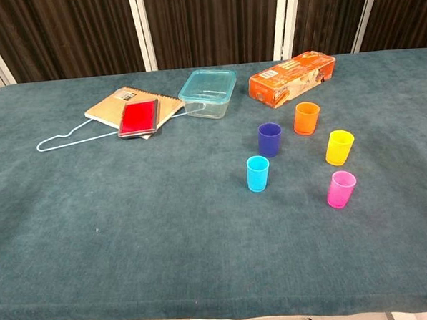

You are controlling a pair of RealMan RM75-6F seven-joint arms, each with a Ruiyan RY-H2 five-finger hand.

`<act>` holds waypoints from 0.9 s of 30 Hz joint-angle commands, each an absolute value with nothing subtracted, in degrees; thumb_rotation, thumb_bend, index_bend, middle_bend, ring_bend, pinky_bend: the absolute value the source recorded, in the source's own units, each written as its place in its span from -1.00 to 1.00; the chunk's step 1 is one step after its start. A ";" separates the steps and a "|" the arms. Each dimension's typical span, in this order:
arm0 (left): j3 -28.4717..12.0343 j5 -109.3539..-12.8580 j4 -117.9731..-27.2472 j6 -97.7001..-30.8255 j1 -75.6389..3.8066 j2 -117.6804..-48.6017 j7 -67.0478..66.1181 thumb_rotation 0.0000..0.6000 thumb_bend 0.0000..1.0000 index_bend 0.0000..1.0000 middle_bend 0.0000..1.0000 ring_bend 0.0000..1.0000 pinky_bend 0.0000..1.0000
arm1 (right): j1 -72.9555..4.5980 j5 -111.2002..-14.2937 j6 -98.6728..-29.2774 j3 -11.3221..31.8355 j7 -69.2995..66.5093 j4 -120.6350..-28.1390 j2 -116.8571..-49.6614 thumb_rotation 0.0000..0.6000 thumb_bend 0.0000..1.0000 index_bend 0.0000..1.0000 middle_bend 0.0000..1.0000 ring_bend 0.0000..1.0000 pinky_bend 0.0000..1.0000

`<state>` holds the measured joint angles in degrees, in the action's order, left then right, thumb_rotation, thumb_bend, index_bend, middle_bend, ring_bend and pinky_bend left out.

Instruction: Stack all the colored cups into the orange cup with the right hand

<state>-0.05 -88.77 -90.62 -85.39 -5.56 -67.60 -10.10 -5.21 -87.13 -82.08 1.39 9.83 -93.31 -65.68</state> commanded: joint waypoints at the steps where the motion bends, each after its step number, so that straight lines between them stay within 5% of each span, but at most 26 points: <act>1: -0.15 -88.65 -90.43 -84.98 -5.77 -67.67 -9.99 1.00 -0.12 -1.00 -1.00 -1.00 -0.78 | -5.24 -87.29 -82.14 1.37 9.76 -93.31 -65.73 1.00 -0.58 -1.00 -1.00 -1.00 -1.00; 8: -0.25 -88.85 -89.93 -84.24 -6.33 -67.63 -8.82 1.00 -0.13 -1.00 -1.00 -1.00 -0.78 | -7.73 -90.94 -81.29 1.80 7.57 -91.46 -67.33 1.00 -0.58 -1.00 -1.00 -1.00 -1.00; 15: 0.11 -89.70 -89.32 -84.14 -6.52 -67.96 -8.59 1.00 -0.13 -1.00 -1.00 -1.00 -0.78 | -18.72 -88.67 -68.63 7.15 12.48 -96.65 -68.03 1.00 -0.58 -1.00 -1.00 -1.00 -1.00; 27: -0.14 -88.63 -89.08 -83.14 -6.85 -67.99 -8.69 1.00 -0.13 -1.00 -1.00 -1.00 -0.78 | -37.49 -67.12 -51.72 16.67 32.60 -89.59 -83.61 1.00 -0.42 -0.50 -1.00 -1.00 -1.00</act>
